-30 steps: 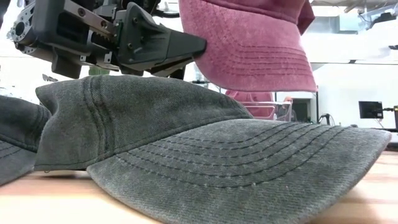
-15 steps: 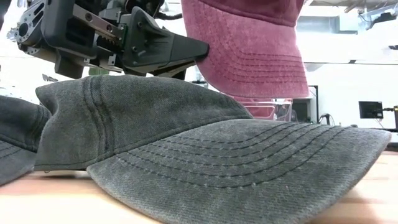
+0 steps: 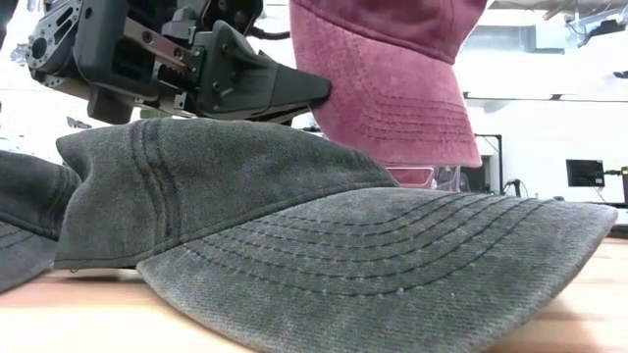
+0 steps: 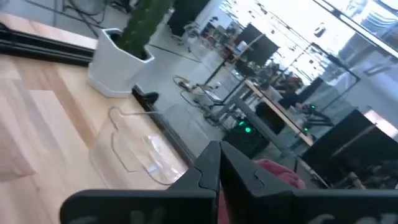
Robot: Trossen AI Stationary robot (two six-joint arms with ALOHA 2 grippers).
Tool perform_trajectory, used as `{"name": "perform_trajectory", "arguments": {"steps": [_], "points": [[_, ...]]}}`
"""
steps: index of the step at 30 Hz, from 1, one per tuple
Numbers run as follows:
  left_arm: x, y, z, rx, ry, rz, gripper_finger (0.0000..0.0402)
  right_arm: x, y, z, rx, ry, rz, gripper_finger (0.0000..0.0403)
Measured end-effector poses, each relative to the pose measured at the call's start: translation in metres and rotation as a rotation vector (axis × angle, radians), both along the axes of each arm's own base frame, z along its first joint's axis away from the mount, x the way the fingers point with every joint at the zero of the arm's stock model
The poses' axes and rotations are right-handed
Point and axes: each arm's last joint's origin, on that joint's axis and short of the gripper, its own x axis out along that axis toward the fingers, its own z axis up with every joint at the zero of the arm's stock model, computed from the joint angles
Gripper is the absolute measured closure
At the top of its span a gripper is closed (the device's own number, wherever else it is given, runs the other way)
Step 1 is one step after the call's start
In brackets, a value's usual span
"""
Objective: Pick & Place hat
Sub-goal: Put the maroon head cap into the right transparent bin
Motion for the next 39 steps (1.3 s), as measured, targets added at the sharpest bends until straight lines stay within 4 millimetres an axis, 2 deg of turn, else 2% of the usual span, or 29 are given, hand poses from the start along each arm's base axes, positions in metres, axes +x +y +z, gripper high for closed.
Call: {"name": "perform_trajectory", "arguments": {"steps": [6, 13, 17, 21, 27, 34, 39], "points": [[0.000, 0.000, -0.002, 0.005, 0.014, -0.003, 0.0385, 0.002, -0.007, -0.003, 0.027, 0.053, 0.020, 0.0403], [0.000, 0.000, -0.001, 0.006, 0.014, -0.003, 0.0385, -0.011, -0.011, -0.012, -0.025, 0.180, 0.003, 0.0403], [0.000, 0.000, -0.002, 0.005, 0.014, -0.005, 0.0384, -0.015, -0.012, -0.019, 0.113, 0.255, 0.063, 0.0403], [-0.001, -0.002, -0.002, 0.002, 0.016, -0.026, 0.0385, -0.019, 0.000, -0.024, 0.291, 0.344, 0.186, 0.0403], [-0.001, -0.002, -0.002, 0.001, 0.018, -0.040, 0.0385, -0.029, 0.029, -0.020, 0.382, 0.385, 0.319, 0.0403], [-0.001, -0.002, -0.001, 0.002, 0.013, -0.040, 0.0384, -0.039, 0.063, 0.010, 0.305, 0.250, 0.384, 0.0403], [-0.001, -0.002, -0.001, 0.001, 0.011, -0.036, 0.0384, -0.041, 0.068, 0.021, 0.213, 0.160, 0.333, 0.0403]]}}
